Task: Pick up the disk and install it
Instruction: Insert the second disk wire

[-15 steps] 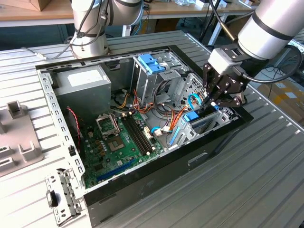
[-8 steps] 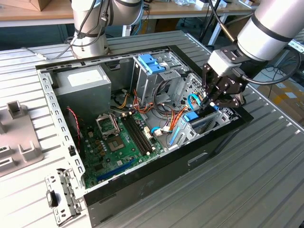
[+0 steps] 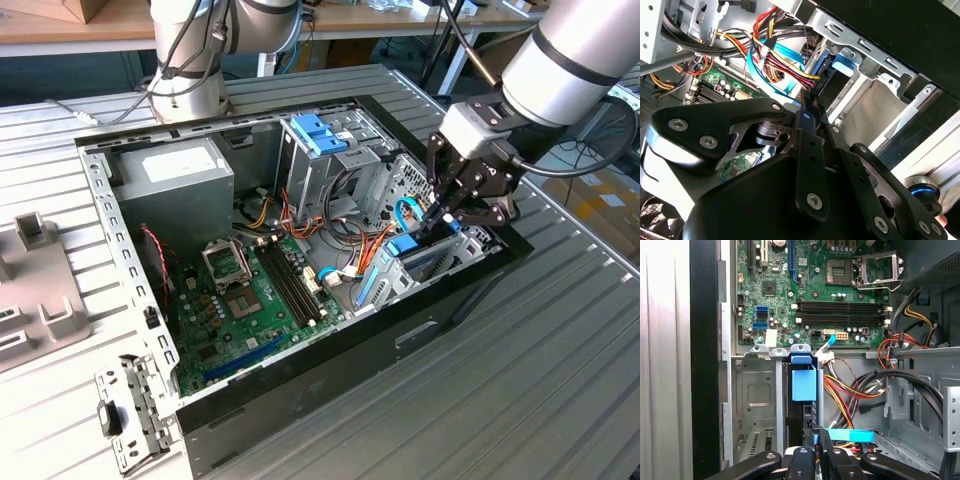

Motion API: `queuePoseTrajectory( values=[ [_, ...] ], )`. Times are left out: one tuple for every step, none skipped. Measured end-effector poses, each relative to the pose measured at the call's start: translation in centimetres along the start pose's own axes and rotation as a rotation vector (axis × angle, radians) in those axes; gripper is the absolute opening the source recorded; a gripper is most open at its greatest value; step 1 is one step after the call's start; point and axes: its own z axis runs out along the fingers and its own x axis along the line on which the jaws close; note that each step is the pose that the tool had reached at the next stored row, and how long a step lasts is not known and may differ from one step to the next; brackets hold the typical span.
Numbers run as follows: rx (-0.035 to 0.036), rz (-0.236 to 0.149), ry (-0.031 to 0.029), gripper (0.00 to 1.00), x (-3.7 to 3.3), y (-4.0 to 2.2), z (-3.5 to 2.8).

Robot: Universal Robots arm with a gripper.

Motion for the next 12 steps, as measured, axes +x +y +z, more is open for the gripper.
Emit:
queuePoseTrajectory(
  values=[
    [0.0000,0.000,0.0001,0.16,0.09,0.00,-0.02],
    [0.0000,0.000,0.0001,0.16,0.17,-0.01,-0.02],
    [0.0000,0.000,0.0001,0.16,0.23,-0.01,-0.03],
    [-0.0001,0.000,0.0001,0.16,0.29,-0.02,-0.03],
    [0.0000,0.000,0.0000,0.16,0.32,-0.02,-0.01],
    [0.0000,0.000,-0.0002,0.16,0.34,-0.03,0.06],
    [-0.0001,0.000,0.0001,0.16,0.36,-0.04,0.15],
    [-0.0002,0.000,0.0000,0.16,0.37,-0.05,0.23],
    [-0.0003,0.000,-0.0001,0.16,0.38,-0.05,0.27],
    [-0.0003,0.000,-0.0001,0.16,0.39,-0.05,0.29],
    [-0.0002,0.000,-0.0003,0.16,0.42,-0.06,0.32],
    [-0.0002,0.000,-0.0007,0.16,0.44,-0.06,0.33]
  ],
)
